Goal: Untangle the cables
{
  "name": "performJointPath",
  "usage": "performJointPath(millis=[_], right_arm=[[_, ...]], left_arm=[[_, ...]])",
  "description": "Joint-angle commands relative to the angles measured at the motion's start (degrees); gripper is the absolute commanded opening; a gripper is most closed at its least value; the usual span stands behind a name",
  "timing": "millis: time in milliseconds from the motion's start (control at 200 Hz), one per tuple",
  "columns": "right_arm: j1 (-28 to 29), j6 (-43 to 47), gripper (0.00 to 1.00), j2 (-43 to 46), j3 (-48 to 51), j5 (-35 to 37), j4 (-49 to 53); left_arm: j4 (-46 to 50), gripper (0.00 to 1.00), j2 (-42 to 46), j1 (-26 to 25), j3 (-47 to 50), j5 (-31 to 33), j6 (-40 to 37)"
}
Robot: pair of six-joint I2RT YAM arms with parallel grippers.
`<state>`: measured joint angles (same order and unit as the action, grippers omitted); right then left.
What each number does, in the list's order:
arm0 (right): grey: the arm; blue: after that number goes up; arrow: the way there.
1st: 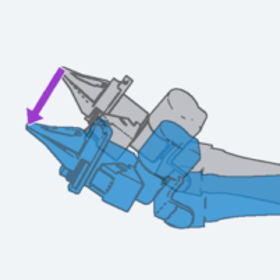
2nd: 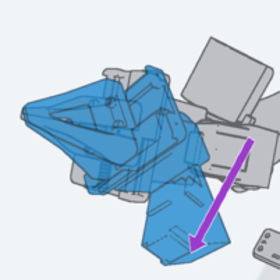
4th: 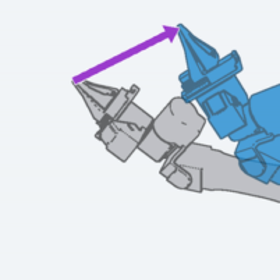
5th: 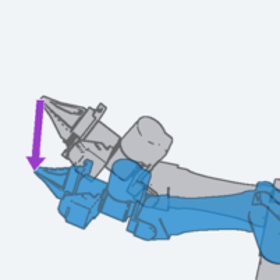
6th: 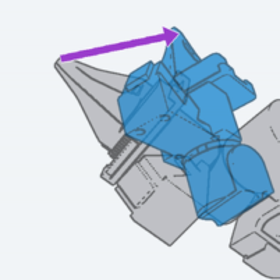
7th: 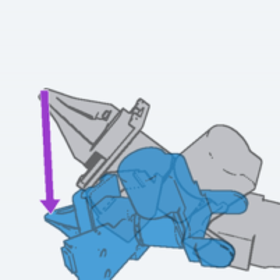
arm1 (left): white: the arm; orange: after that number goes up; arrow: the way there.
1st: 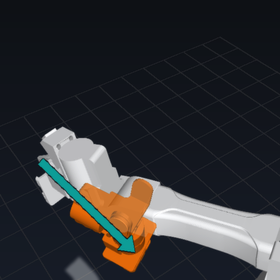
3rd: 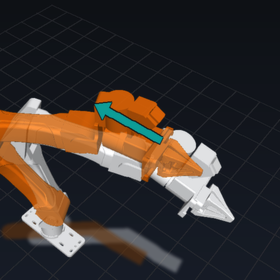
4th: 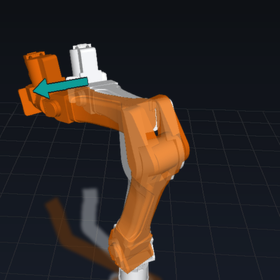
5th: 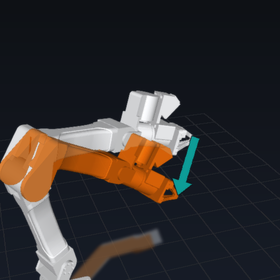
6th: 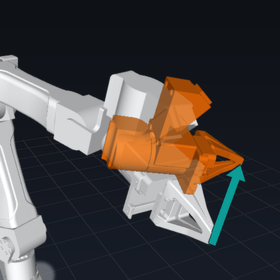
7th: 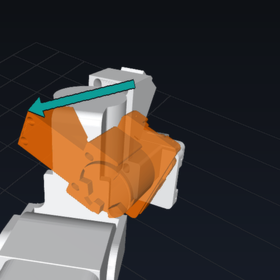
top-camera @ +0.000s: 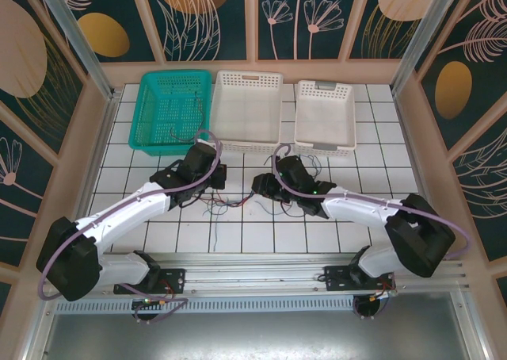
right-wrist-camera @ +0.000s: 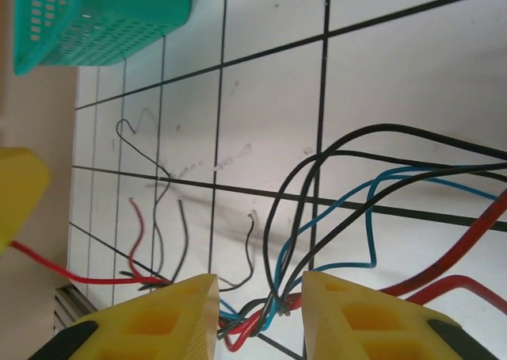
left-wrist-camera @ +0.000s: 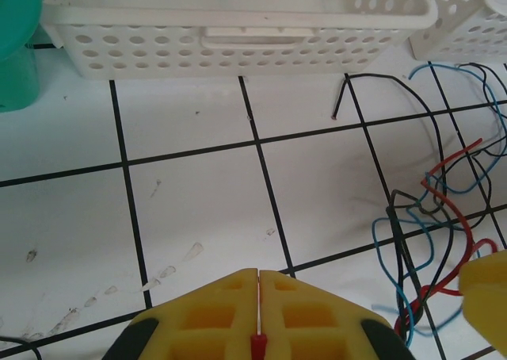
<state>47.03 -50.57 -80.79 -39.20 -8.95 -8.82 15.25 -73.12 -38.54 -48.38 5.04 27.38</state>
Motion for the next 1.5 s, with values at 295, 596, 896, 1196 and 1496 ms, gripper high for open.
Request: performJointPath(millis=[295, 596, 896, 1196, 1496], right_arm=[[-0.9, -1.1, 0.27, -4.7, 0.4, -1.6, -2.9], [-2.3, -1.0, 0.15, -8.1, -1.7, -2.9, -4.3], [-3.0, -1.1, 0.00, -7.3, -1.1, -2.6, -4.8], [-3.8, -2.6, 0.10, -5.5, 0.6, -2.8, -5.7], [-3.7, -5.2, 0.28, -6.3, 0.2, -4.3, -8.2]], left_arm=[[1.0, 0.00, 2.5, -0.3, -2.0, 0.2, -0.7], [2.1, 0.00, 4.3, -0.4, -2.4, 0.3, -1.0], [1.5, 0.00, 6.7, -0.5, -1.2, -0.6, -1.2], [0.2, 0.00, 7.6, -0.5, -0.4, -2.7, -1.2], [-1.9, 0.00, 7.8, -1.0, 0.6, -4.4, -1.4]])
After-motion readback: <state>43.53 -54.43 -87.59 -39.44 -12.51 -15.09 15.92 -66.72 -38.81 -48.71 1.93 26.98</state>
